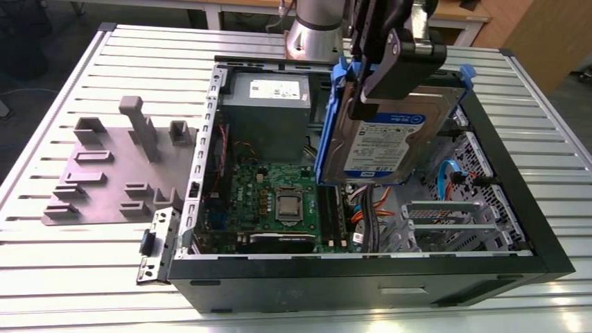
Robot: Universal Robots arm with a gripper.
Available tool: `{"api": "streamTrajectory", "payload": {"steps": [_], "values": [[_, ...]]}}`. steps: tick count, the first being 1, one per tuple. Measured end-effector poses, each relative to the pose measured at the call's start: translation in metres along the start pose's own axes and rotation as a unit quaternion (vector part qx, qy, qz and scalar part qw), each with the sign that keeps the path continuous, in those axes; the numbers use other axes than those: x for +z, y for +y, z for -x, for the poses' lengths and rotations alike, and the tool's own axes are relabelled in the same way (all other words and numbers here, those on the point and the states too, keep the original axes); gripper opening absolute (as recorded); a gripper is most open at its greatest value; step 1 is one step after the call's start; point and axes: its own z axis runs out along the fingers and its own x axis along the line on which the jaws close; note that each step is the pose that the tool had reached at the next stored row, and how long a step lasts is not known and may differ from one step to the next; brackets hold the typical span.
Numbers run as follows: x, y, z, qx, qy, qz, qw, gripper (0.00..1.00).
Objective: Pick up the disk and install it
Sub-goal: 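Pick up the disk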
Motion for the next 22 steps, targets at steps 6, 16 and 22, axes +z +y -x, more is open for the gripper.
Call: {"api": "streamTrajectory", "payload": {"steps": [6, 16, 22], "values": [[0.0003, 0.0003, 0.004, 0.001, -0.0003, 0.0, 1.0, 0.36], [0.0002, 0.0003, 0.004, 0.001, -0.0003, 0.0, 1.0, 0.36], [0.0002, 0.0003, 0.004, 0.001, -0.0004, 0.0, 1.0, 0.36]]}}
